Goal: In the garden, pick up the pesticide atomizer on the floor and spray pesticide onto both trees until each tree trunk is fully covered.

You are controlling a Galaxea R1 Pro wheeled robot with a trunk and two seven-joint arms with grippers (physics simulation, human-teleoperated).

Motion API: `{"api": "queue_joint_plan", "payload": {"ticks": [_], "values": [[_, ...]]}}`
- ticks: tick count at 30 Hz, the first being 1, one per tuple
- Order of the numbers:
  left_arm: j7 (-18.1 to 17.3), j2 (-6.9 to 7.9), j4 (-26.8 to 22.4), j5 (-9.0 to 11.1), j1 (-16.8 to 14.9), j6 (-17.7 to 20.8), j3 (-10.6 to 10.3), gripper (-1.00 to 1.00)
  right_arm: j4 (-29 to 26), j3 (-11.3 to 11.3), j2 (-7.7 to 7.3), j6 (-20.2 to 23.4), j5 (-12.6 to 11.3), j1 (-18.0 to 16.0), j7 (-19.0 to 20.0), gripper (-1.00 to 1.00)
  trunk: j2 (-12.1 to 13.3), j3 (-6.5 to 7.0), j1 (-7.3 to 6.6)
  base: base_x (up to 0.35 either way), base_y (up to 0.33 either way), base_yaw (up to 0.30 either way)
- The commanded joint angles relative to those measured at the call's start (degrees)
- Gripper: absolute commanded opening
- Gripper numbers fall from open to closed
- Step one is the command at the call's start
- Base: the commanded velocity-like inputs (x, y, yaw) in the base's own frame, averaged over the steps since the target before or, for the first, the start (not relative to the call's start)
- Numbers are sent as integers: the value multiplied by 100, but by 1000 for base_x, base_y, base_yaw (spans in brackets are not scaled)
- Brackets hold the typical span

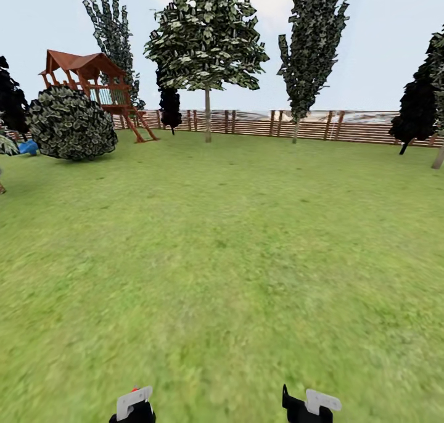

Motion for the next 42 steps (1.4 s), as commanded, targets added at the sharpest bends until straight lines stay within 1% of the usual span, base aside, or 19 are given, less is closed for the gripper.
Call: {"api": "queue_joint_plan", "payload": {"ticks": [1, 34, 42], "values": [[58, 8, -7, 19, -9, -29, -49, -100, 1, 45, -5, -32, -58, -7, -37, 100, -13, -13, 7, 339, 102, 0], [58, 8, -7, 19, -9, -26, -51, -100, -4, 39, -5, -32, -74, -7, -37, 100, -13, -13, 7, 339, 102, 0], [58, 8, -7, 19, -9, -25, -50, -100, -4, 39, -5, -32, -69, -7, -37, 100, -13, -13, 7, 339, 102, -168]]}}
